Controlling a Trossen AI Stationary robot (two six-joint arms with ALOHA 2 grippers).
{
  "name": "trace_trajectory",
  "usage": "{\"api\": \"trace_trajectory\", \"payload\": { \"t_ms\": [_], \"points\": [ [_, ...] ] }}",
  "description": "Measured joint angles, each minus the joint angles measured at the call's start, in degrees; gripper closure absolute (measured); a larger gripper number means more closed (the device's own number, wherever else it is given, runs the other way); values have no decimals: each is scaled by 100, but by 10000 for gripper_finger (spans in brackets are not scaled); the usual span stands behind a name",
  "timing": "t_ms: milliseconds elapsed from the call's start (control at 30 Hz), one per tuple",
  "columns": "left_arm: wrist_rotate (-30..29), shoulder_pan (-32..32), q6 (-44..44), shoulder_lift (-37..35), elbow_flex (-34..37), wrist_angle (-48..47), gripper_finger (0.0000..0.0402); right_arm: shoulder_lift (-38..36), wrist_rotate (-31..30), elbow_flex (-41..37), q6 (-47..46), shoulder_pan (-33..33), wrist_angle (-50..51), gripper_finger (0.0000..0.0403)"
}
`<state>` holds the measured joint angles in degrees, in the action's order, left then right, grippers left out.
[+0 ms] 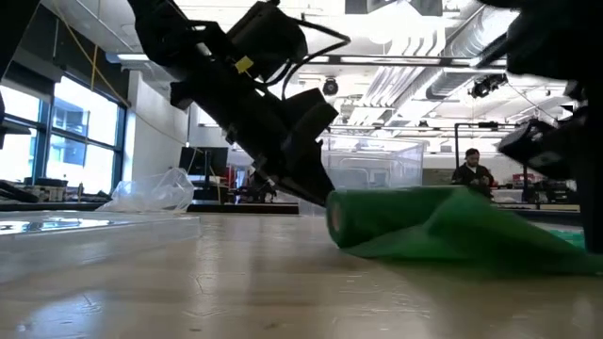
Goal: Roll bandage
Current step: Roll the green bandage
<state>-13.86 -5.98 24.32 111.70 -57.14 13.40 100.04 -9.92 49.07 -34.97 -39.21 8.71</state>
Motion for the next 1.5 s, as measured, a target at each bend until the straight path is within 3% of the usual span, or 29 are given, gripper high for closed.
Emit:
{"api": "trace_trajectory", "payload": {
  "t_ms": [300, 567, 767, 1033, 1300, 1500],
  "points": [
    [100, -255, -107, 0, 0, 317, 401, -340, -140, 177, 415, -5, -50, 348],
    [432, -600, -151, -2, -2, 451, 401, 98, 105, 195, 1626, -333, -852, 270],
    [432, -736, -149, -2, -2, 449, 401, 180, -1213, 191, 1269, -518, -308, 255],
    [427, -673, -147, -2, -2, 477, 401, 557, -920, 189, 1228, -165, -200, 287],
    [429, -809, -108, -7, -4, 1111, 401, 469, -1109, 191, 1156, -108, -101, 391],
    [433, -885, -195, -13, -9, 1274, 401, 140, -1267, 551, 1353, -89, 432, 399]
  ]
}}
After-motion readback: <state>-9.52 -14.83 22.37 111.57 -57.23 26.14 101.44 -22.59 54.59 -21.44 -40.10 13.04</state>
